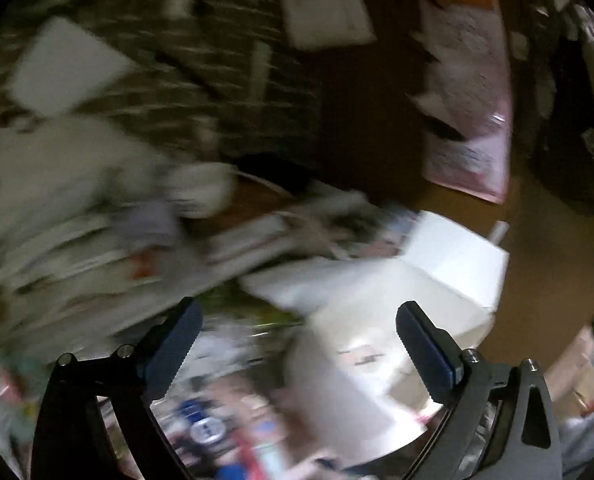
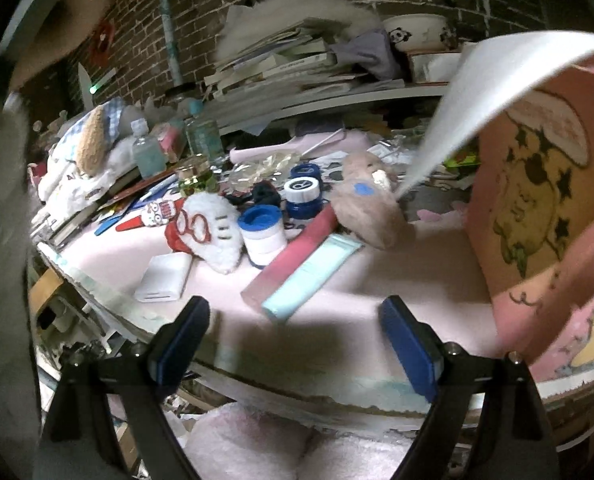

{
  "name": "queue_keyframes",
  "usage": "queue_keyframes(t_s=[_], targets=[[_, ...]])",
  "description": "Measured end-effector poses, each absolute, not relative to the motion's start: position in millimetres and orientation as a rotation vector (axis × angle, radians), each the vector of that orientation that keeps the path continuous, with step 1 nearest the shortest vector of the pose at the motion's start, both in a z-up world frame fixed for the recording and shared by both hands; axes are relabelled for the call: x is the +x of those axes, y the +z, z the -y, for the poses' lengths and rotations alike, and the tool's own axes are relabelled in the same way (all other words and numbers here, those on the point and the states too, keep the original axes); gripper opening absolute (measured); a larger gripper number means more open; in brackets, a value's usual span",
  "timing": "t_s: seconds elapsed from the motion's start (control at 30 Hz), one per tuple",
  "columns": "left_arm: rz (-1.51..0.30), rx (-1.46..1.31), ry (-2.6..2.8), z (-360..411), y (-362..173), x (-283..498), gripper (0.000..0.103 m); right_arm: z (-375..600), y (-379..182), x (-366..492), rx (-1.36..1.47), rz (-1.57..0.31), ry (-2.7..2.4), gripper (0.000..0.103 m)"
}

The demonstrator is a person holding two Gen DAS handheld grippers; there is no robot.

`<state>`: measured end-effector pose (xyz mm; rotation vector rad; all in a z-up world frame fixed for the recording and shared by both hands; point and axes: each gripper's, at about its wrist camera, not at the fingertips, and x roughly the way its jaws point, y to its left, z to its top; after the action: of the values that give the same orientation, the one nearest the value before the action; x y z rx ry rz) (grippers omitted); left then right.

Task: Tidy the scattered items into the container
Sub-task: 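Withdraw the left gripper from the box, then grasp the light blue tube with the right gripper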

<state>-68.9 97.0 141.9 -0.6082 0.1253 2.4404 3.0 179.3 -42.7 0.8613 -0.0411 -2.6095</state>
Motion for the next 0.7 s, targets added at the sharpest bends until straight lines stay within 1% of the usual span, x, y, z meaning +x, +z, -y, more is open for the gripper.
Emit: queue_keyframes(t_s=[0.13,0.27,0.33,0.4,0.43,0.5,0.6,0.7], targets=[[-0.096,-0.621,2.616,-46.9,111.2,-46.2,0.097,-178.1,-43.9,8.5,0.839,0.051,-2.647,0.086],[0.071,-0.679,2.708,3.1,66.5,-31.4,0.097,-177.1,-43.5,13.3,0.805,0.066,-2.714,0.085],[0.172,-0.703,2.723,24.3,46.3,-26.6,0.097,-176.6,-42.2,16.6,0.778,0.066,-2.74,0.081],[0.231,-0.719,2.725,35.0,31.5,-23.0,0.097,-175.3,-41.0,19.4,0.76,0.044,-2.788,0.066],[0.249,-0.723,2.72,38.6,25.0,-21.0,0.097,-174.3,-41.1,19.3,0.76,0.021,-2.813,0.063],[0.273,-0.728,2.712,43.4,16.1,-18.1,0.097,-171.8,-43.1,16.8,0.766,-0.024,-2.845,0.054],[0.299,-0.746,2.698,43.2,8.3,-16.8,0.097,-170.8,-45.1,13.0,0.781,-0.015,-2.836,0.053],[0.303,-0.748,2.686,41.5,5.2,-14.9,0.097,-165.3,-46.9,8.9,0.792,-0.058,-2.852,0.053]])
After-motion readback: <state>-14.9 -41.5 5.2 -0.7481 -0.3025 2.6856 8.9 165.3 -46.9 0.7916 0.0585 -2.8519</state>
